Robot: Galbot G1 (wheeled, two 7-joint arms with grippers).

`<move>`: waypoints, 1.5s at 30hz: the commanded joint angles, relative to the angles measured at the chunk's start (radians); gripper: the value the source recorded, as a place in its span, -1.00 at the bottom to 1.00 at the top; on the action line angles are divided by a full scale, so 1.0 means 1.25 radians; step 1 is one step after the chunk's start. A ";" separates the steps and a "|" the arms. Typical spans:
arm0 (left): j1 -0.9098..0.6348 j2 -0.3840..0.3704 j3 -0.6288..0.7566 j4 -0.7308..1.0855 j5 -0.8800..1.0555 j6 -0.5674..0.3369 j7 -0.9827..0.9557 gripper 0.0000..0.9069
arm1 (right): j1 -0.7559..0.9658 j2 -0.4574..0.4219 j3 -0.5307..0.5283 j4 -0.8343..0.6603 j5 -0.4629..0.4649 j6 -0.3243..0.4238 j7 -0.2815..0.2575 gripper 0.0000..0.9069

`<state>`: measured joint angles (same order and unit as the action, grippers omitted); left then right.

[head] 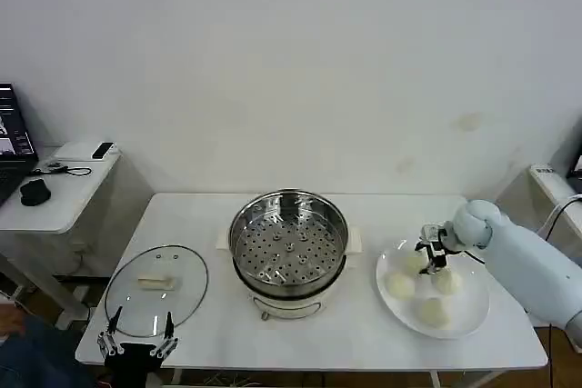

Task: Take steamed baozi put them in steamer then cover it.

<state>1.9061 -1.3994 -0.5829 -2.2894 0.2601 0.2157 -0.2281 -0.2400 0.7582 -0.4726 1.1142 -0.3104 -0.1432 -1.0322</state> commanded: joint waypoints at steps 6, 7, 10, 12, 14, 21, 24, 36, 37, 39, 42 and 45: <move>0.000 0.002 0.001 0.000 -0.002 0.000 0.000 1.00 | 0.062 -0.046 -0.028 0.034 0.023 0.025 -0.035 0.36; 0.001 0.003 0.002 0.001 -0.003 0.001 0.000 1.00 | 0.073 -0.055 -0.033 0.043 0.031 0.030 -0.041 0.36; 0.000 0.006 0.005 0.004 -0.004 0.001 0.001 1.00 | 0.131 -0.082 -0.067 0.070 0.065 0.039 -0.054 0.36; -0.002 0.009 0.005 0.005 -0.005 0.000 0.001 1.00 | 0.177 -0.095 -0.092 0.086 0.097 0.039 -0.058 0.36; -0.003 0.012 0.004 0.005 -0.006 0.000 0.002 1.00 | 0.235 -0.102 -0.111 0.099 0.131 0.034 -0.057 0.36; -0.009 0.018 0.003 0.006 -0.011 0.001 0.006 1.00 | 0.448 -0.058 -0.242 0.111 0.242 0.013 -0.047 0.36; -0.014 0.022 0.003 0.011 -0.025 -0.008 0.004 1.00 | 0.518 -0.013 -0.308 0.116 0.305 0.016 -0.021 0.36; -0.024 0.025 -0.001 0.003 -0.029 -0.014 0.005 1.00 | 0.692 0.179 -0.509 0.144 0.468 0.051 0.032 0.36; -0.022 0.023 0.000 0.003 -0.028 -0.016 0.004 1.00 | 0.688 0.205 -0.516 0.145 0.469 0.069 0.038 0.36; -0.019 0.020 -0.003 0.002 -0.027 -0.017 0.003 1.00 | 0.682 0.232 -0.523 0.143 0.450 0.090 0.044 0.36; -0.015 0.018 -0.010 0.000 -0.027 -0.019 0.003 1.00 | 0.666 0.266 -0.557 0.148 0.406 0.151 0.063 0.36; -0.014 0.014 -0.021 -0.002 -0.027 -0.019 0.003 1.00 | 0.649 0.298 -0.595 0.155 0.346 0.214 0.075 0.36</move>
<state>1.8887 -1.3834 -0.6039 -2.2912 0.2285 0.1944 -0.2240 0.5148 0.9941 -1.0809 1.2933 0.1526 -0.0065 -0.9747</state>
